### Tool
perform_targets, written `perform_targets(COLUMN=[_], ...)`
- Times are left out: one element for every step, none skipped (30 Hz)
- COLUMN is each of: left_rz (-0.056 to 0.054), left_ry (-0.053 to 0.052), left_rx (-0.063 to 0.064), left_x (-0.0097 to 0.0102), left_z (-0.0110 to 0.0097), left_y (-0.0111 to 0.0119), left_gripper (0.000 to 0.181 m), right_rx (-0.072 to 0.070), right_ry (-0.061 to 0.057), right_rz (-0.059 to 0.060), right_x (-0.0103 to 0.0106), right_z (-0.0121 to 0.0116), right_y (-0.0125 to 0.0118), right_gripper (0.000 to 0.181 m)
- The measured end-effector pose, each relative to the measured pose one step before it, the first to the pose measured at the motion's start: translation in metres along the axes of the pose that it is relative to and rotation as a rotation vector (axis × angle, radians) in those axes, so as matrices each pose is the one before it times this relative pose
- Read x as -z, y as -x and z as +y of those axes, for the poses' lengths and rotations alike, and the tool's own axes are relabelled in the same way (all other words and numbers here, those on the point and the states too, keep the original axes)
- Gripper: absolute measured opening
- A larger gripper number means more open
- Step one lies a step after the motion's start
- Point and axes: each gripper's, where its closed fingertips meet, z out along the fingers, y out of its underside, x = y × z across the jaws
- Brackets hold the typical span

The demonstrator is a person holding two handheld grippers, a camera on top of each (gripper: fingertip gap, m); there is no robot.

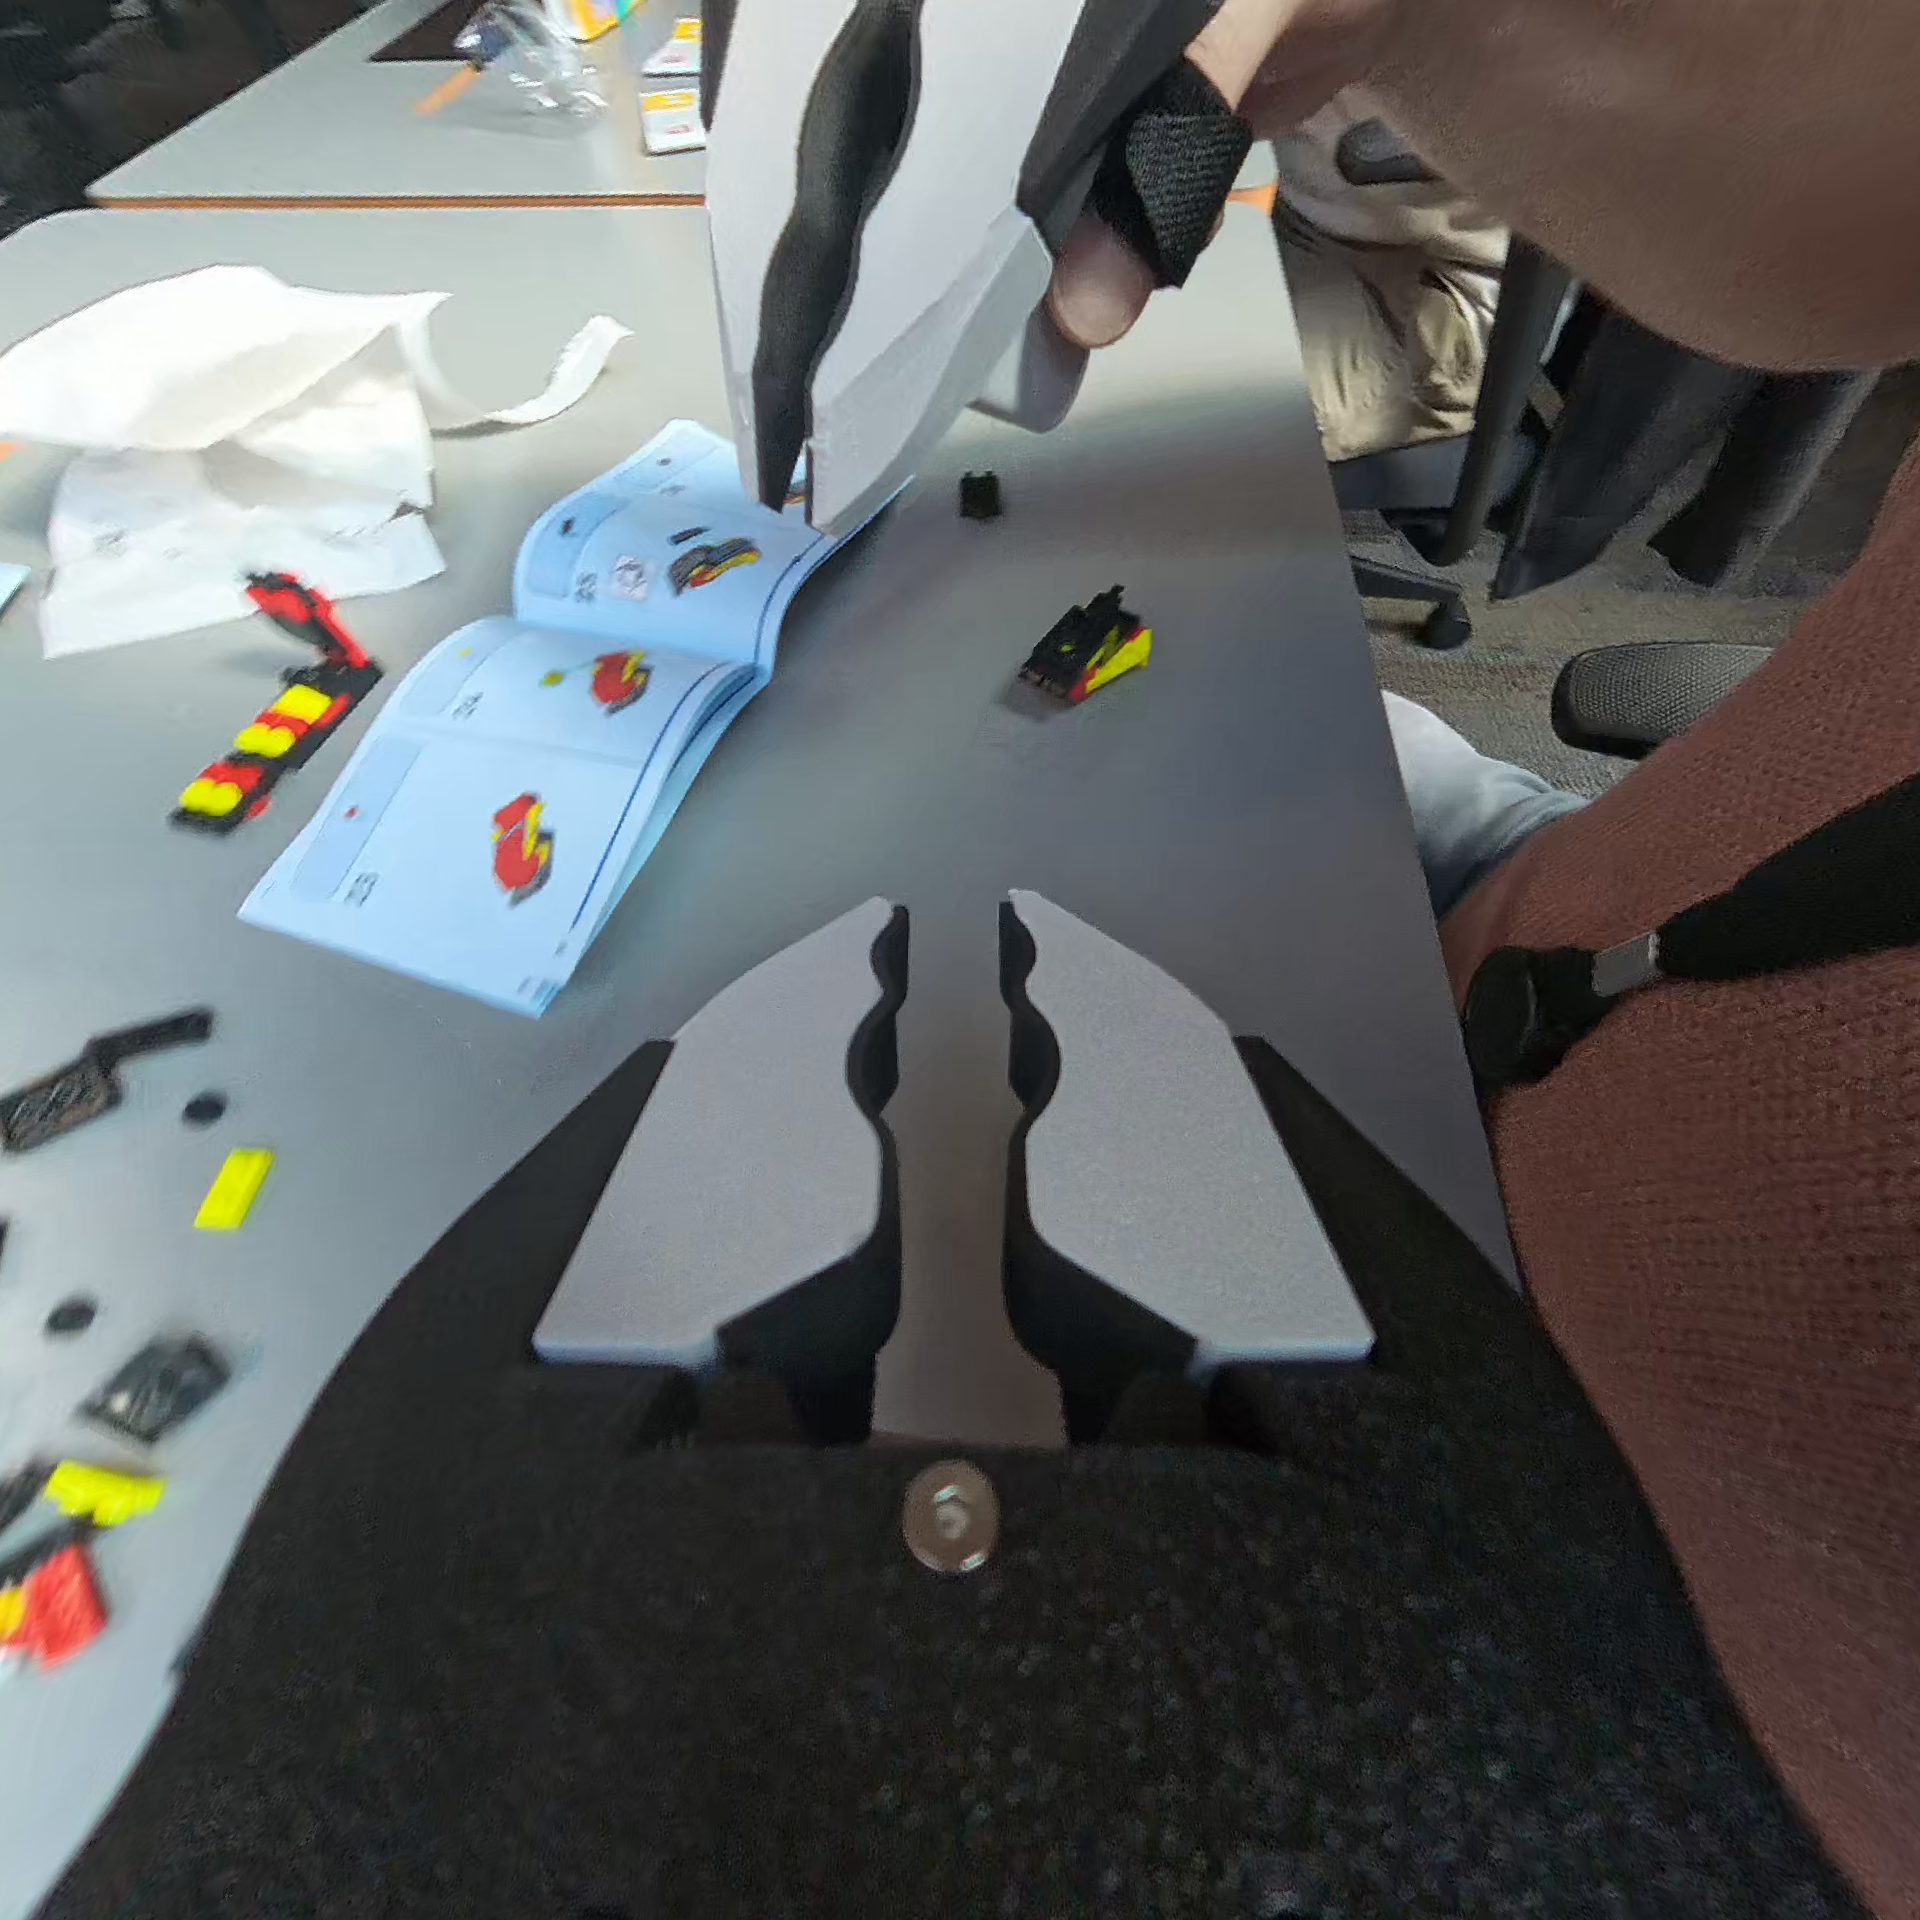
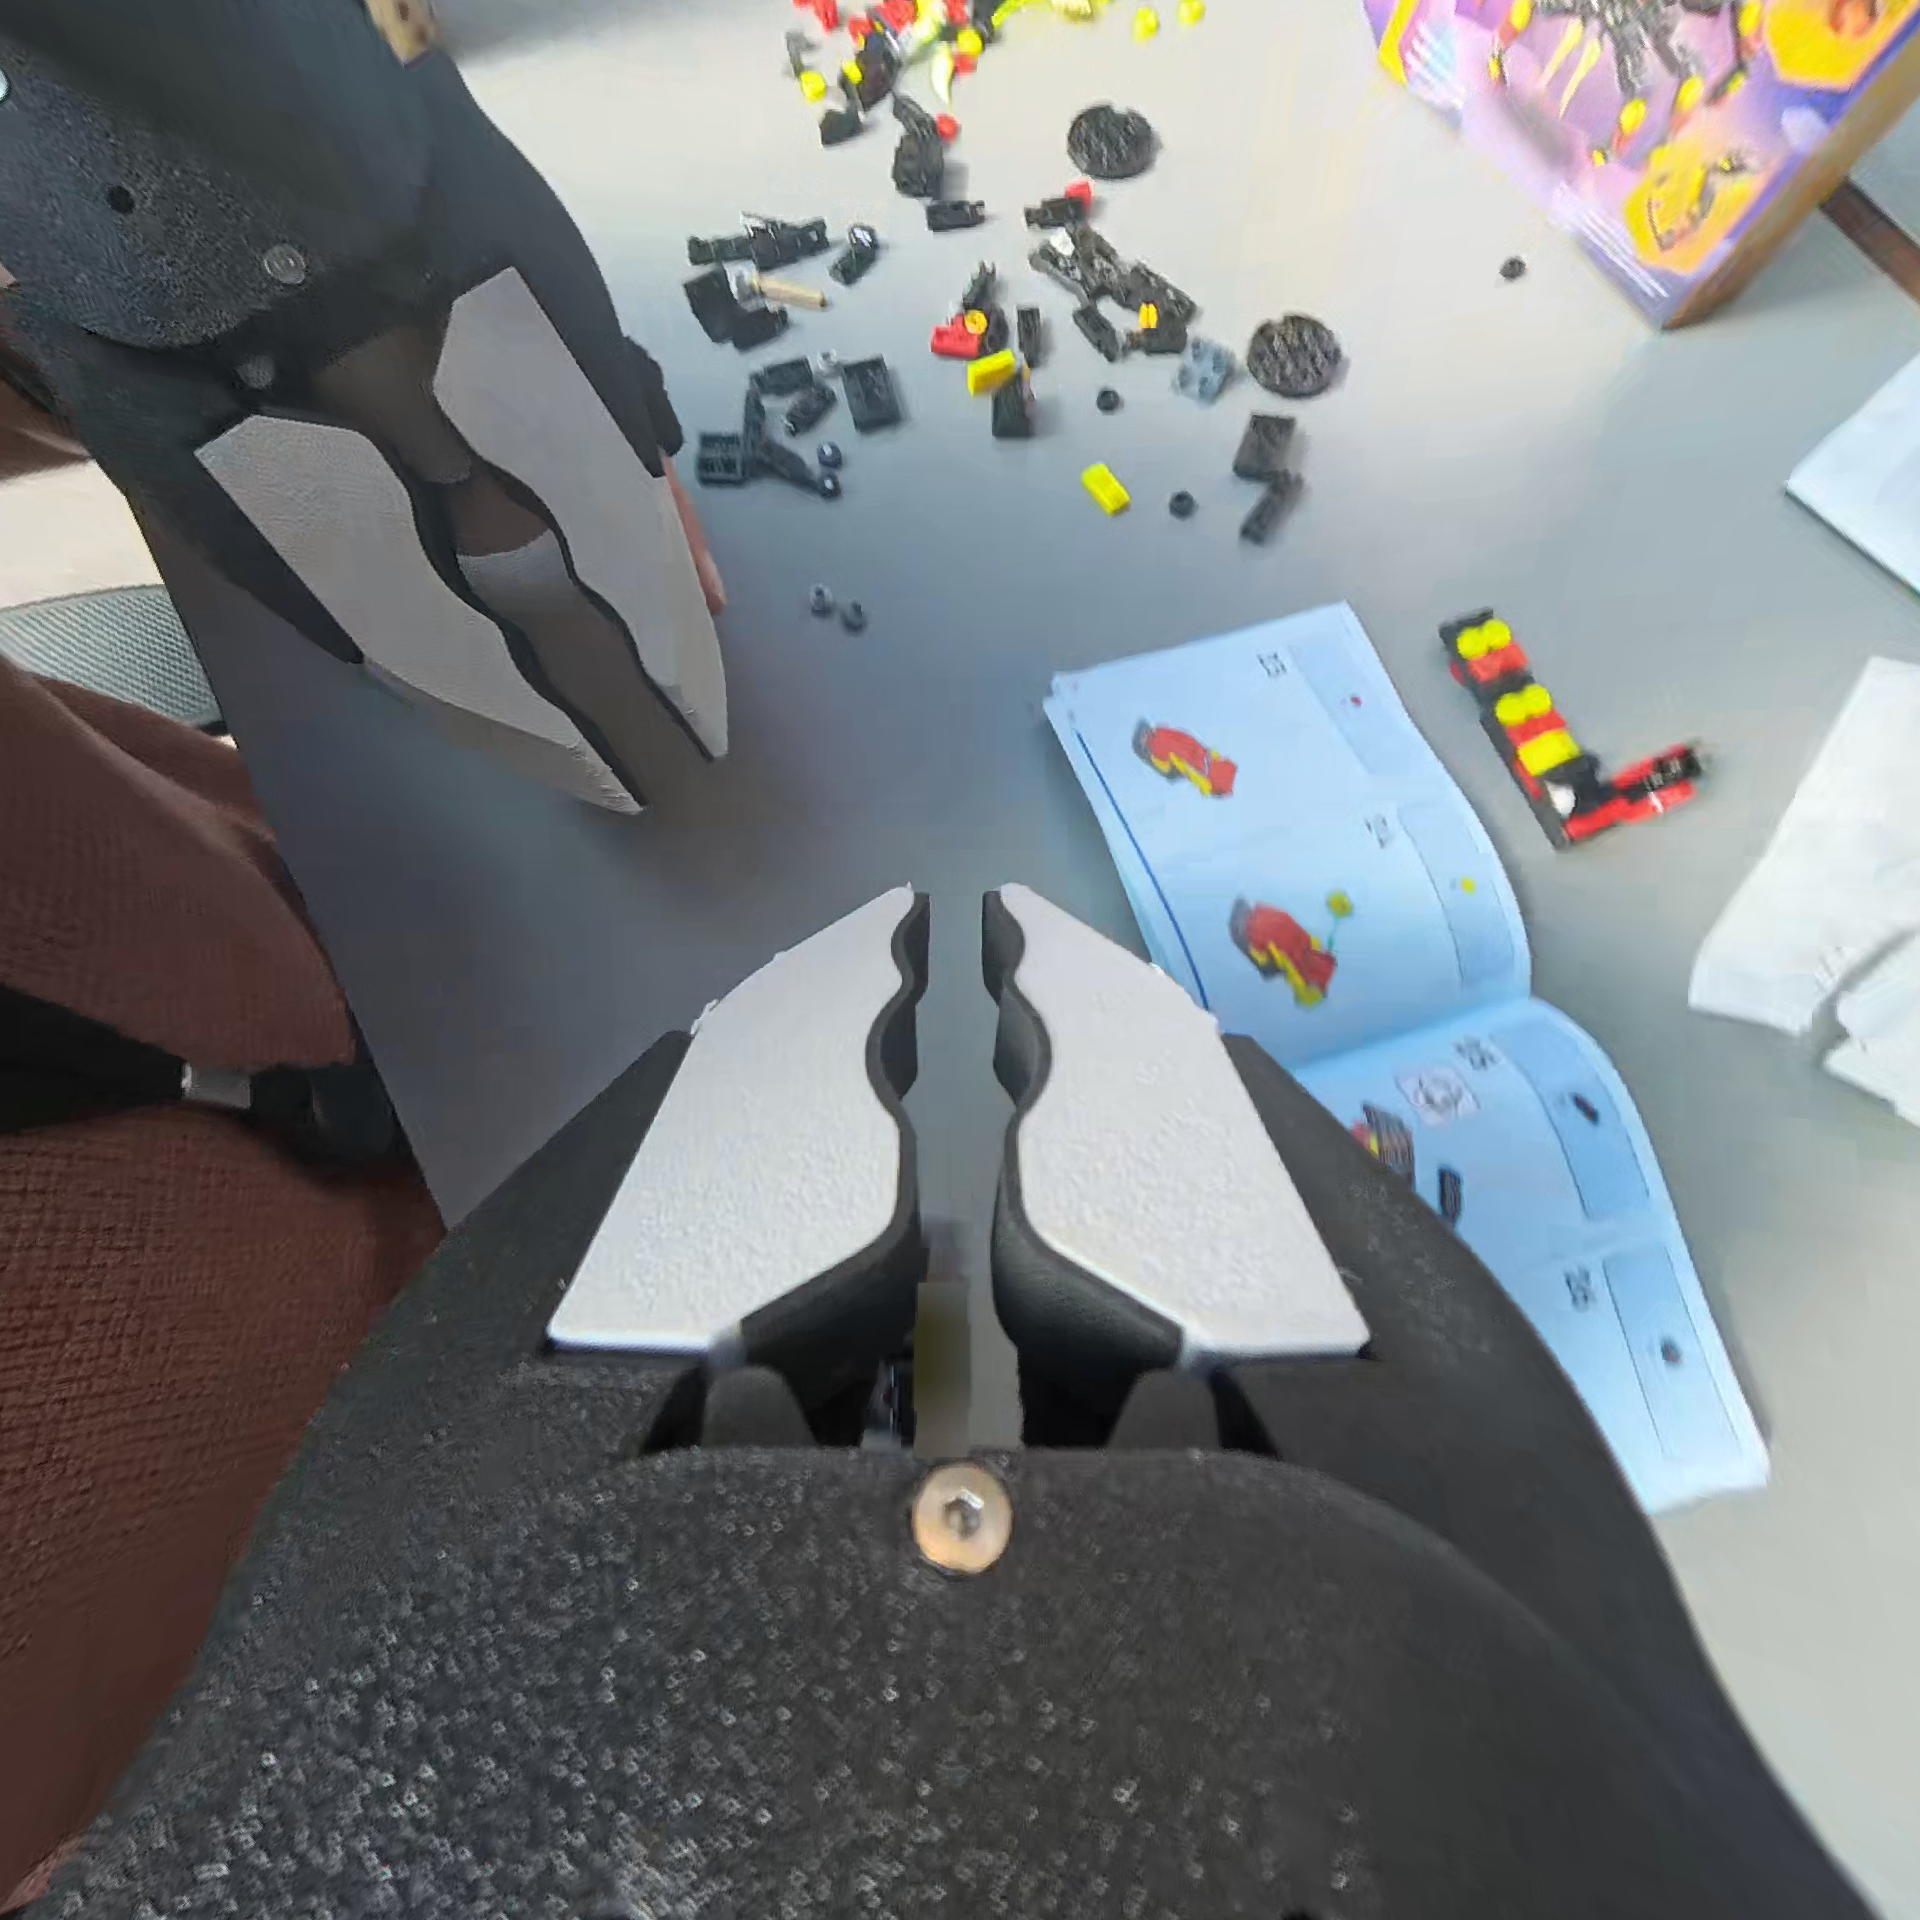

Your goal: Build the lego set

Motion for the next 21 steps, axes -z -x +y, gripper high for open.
perform_targets(left_rz=[-0.0515,-0.0556,-0.0562,-0.0493,-0.0396,-0.0363,-0.0334,-0.029,-0.0283,-0.0263,-0.0157,-0.0046,0.0014,0.0045,0.005,0.0021,-0.0001,0.0011,0.0033,0.0038,0.0016], left_ry=[-0.0097,-0.0054,0.0022,0.0095,0.0151,0.0122,0.0067,0.0073,0.0107,0.0081,0.0029,-0.0008,-0.0029,-0.0039,-0.0021,0.0004,-0.0029,-0.007,-0.0068,-0.006,-0.0053], left_rx=[0.0384,0.0258,0.0195,0.0189,0.0188,0.0147,0.0074,0.0026,0.0034,0.0054,0.0075,0.0102,0.0102,0.0065,0.0028,0.0008,-0.0006,0.001,0.0047,0.0064,0.0053], left_x=[0.01932,0.01838,0.01665,0.01453,0.01234,0.01032,0.00867,0.00728,0.00578,0.00433,0.00311,0.00197,0.0015,0.00116,0.00106,0.00118,0.00139,0.00147,0.00116,0.00089,0.0007], left_z=[0.00839,0.00856,0.00897,0.00903,0.00911,0.00786,0.00657,0.00593,0.00596,0.00525,0.00427,0.00319,0.00233,0.00165,0.00126,0.00109,0.00067,0.00001,0.00023,0.00051,0.00069], left_y=[0.00618,0.0078,0.00901,0.00885,0.00791,0.007,0.00587,0.00485,0.00465,0.00441,0.0027,0.00086,-0.00032,-0.00104,-0.00144,-0.00096,-0.0007,-0.00053,-0.00049,-0.00008,0.00038], left_gripper=[0.016,0.016,0.016,0.017,0.017,0.017,0.017,0.017,0.017,0.017,0.017,0.017,0.017,0.017,0.017,0.017,0.017,0.017,0.017,0.017,0.017], right_rx=[0.0263,0.0264,0.0163,0.0093,0.0085,0.0032,-0.0037,0.0078,0.0409,0.0405,0.0299,0.0192,0.0099,0.028,0.0328,0.0082,-0.0014,0.0088,0.0165,0.0108,0.0091], right_ry=[-0.0252,-0.033,-0.0263,-0.0102,-0.0009,0.0026,0.006,0.0194,0.0272,0.0264,0.0172,0.0068,0.0069,0.0144,0.0276,0.0464,0.0404,0.0157,0.006,0.0053,0.0091], right_rz=[-0.0307,-0.0306,-0.0285,-0.0314,-0.0425,-0.0474,-0.0409,-0.0278,-0.019,0.016,0.0132,-0.0202,-0.016,0.0003,-0.0079,-0.009,-0.0021,-0.0063,-0.0071,0.0137,0.0114], right_x=[-0.01487,-0.01578,-0.01671,-0.01782,-0.01849,-0.01895,-0.01873,-0.01786,-0.01639,-0.01454,-0.01267,-0.01075,-0.00922,-0.00792,-0.00692,-0.00633,-0.00582,-0.0048,-0.00409,-0.00348,-0.00296], right_z=[-0.01709,-0.01756,-0.01549,-0.01162,-0.00848,-0.00582,-0.00374,-0.00086,0.00129,0.00122,-0.00102,-0.00339,-0.00458,-0.00409,-0.00215,0.00056,0.00046,-0.00103,-0.00099,-0.00029,0.00066], right_y=[0.00343,0.00145,-0.00092,-0.00156,0.00042,0.00244,0.00322,0.00368,0.00435,-0.00055,-0.00082,0.00284,0.00081,-0.00166,-0.00023,-0.00005,-0.00037,0.00123,0.00206,-0.00103,-0.00131], right_gripper=[0.01,0.01,0.01,0.01,0.009,0.009,0.009,0.009,0.009,0.009,0.009,0.009,0.012,0.015,0.018,0.021,0.025,0.028,0.028,0.028,0.028])
